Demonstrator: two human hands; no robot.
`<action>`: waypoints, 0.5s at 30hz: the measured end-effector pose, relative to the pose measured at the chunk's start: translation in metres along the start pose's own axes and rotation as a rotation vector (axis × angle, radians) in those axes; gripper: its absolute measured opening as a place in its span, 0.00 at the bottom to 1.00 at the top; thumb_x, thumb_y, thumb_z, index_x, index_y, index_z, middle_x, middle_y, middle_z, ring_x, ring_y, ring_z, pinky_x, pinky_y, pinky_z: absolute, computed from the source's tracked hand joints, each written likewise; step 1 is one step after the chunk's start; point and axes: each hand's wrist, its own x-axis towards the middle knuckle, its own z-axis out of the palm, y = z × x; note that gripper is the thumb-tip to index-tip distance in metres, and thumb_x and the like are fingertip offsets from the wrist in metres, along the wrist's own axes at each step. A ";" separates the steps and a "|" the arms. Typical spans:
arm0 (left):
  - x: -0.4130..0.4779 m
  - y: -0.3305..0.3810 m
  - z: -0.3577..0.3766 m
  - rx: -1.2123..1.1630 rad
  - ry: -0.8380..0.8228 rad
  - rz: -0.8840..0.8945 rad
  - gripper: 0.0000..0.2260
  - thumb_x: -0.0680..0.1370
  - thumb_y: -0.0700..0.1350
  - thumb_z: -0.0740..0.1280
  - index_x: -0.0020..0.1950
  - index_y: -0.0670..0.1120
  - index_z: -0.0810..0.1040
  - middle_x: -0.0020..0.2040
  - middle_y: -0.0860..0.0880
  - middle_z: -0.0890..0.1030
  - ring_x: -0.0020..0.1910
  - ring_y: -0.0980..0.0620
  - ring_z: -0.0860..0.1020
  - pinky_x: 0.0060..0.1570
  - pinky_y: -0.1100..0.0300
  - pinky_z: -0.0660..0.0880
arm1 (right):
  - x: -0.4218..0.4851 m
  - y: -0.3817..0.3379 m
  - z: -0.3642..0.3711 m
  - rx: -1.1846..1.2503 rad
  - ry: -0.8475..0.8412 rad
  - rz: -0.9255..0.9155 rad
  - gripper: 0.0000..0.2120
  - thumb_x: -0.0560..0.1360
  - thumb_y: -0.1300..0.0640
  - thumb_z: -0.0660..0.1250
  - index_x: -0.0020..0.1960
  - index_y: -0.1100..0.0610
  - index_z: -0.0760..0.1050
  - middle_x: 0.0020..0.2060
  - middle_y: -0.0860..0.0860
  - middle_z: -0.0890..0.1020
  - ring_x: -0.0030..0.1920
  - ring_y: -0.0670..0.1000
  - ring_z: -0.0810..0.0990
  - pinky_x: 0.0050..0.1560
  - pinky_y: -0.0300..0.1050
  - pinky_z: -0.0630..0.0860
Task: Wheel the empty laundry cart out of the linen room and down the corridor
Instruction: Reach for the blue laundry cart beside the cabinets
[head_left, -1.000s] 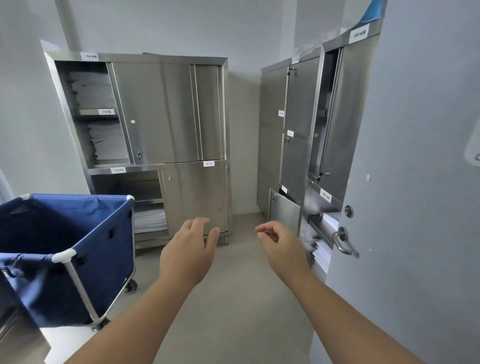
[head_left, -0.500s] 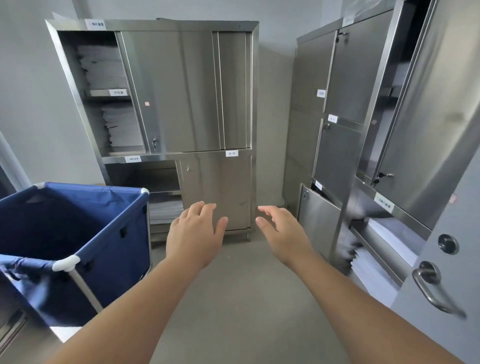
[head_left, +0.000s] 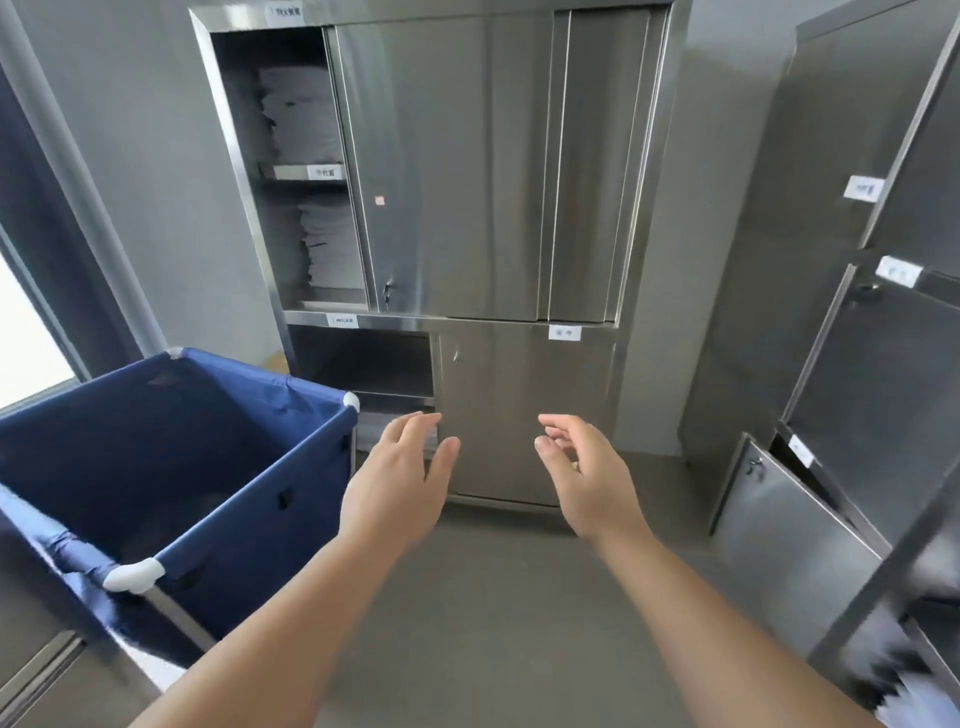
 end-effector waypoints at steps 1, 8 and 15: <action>0.017 -0.006 0.004 0.003 0.012 -0.003 0.22 0.83 0.63 0.54 0.75 0.59 0.67 0.76 0.58 0.67 0.68 0.52 0.72 0.56 0.50 0.72 | 0.018 0.004 0.010 0.013 -0.003 -0.020 0.12 0.80 0.48 0.63 0.64 0.42 0.74 0.57 0.42 0.77 0.59 0.41 0.75 0.56 0.42 0.72; 0.141 -0.059 0.030 -0.045 0.052 -0.003 0.23 0.80 0.65 0.53 0.75 0.62 0.63 0.75 0.58 0.68 0.66 0.52 0.73 0.55 0.48 0.74 | 0.137 0.028 0.077 0.072 -0.046 -0.042 0.16 0.79 0.48 0.63 0.66 0.43 0.73 0.60 0.43 0.77 0.59 0.40 0.75 0.58 0.42 0.72; 0.245 -0.105 0.032 -0.083 0.117 -0.034 0.21 0.81 0.64 0.55 0.74 0.62 0.65 0.73 0.58 0.71 0.63 0.56 0.73 0.53 0.48 0.74 | 0.247 0.029 0.136 0.167 -0.062 -0.014 0.13 0.80 0.52 0.66 0.64 0.44 0.75 0.58 0.42 0.79 0.56 0.38 0.76 0.52 0.34 0.71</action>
